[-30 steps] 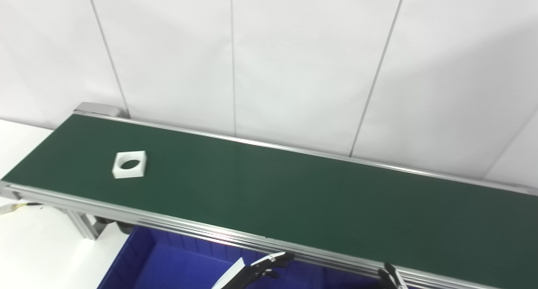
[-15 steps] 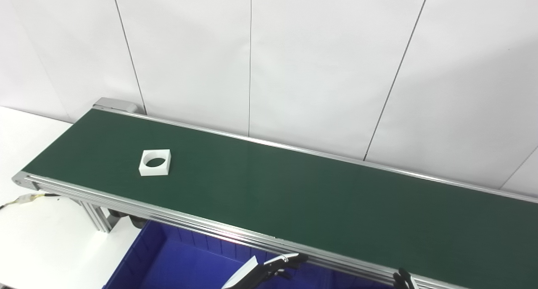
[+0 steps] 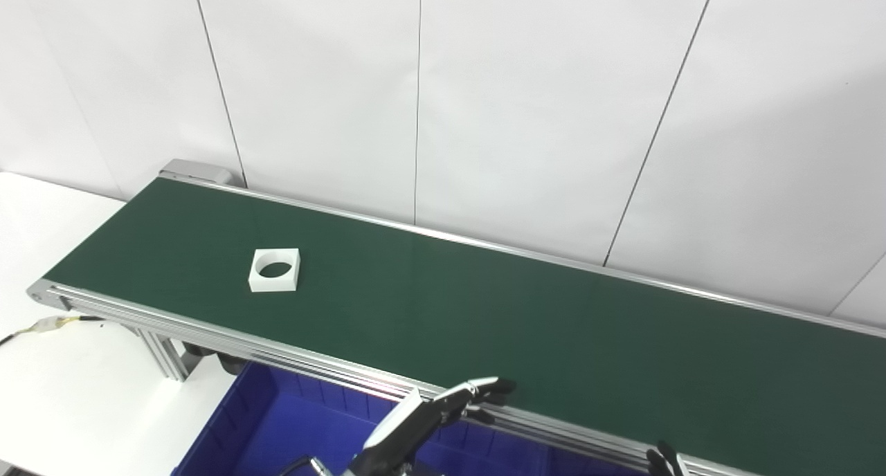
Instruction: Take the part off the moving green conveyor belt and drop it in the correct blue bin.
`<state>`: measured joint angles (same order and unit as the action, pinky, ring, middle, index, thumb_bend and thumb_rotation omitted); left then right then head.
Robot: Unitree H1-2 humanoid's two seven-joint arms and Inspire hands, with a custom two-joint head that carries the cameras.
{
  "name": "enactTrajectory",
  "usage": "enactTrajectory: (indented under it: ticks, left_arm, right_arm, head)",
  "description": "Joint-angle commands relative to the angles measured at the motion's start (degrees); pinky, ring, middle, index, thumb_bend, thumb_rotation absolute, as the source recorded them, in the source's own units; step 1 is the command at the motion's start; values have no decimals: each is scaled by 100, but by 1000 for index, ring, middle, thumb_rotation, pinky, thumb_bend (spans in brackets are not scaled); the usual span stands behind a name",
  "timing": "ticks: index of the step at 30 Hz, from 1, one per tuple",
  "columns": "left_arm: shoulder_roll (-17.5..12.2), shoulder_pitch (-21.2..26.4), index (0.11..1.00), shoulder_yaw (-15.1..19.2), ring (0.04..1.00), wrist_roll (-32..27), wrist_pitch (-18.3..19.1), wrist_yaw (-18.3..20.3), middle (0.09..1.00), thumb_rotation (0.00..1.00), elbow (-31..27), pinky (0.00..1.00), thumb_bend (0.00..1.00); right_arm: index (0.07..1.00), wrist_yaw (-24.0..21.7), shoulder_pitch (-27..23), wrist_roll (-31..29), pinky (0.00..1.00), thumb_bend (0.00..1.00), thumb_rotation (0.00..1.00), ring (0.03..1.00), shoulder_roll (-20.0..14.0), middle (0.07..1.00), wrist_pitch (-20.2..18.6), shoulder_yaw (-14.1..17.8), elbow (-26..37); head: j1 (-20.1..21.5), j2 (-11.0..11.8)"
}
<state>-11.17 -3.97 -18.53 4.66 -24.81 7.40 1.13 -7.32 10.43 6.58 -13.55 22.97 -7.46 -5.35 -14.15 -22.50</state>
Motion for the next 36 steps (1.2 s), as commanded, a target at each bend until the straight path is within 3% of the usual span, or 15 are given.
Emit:
enactTrajectory:
  ticks: [1, 13, 24, 36]
  left_arm:
    - [-91, 185, 866, 127, 846, -39, -190, 65, 888, 322, -268, 750, 1000]
    - [-204, 580, 901, 564, 876, 592, 188, 246, 925, 403, -454, 796, 984]
    - [-104, 1100, 992, 590, 958, 1575, 902, 208, 1000, 460, -576, 873, 868]
    - [-260, 1652, 1000, 633, 942, 1938, 1091, 219, 1000, 468, -229, 836, 855]
  right_arm:
    - [988, 16, -74, -61, 943, 923, 783, 950, 30, 949, 354, 13, 89]
    - [989, 2, -97, -69, 910, 943, 799, 940, 29, 945, 381, 6, 82]
    - [975, 24, -120, -32, 887, 950, 783, 922, -1, 932, 387, -23, 45]
    - [972, 78, -172, 18, 892, 964, 798, 922, 30, 937, 391, -74, 3]
  head:
    - [13, -6]
    - [23, 13]
    - [19, 38]
    - [33, 88]
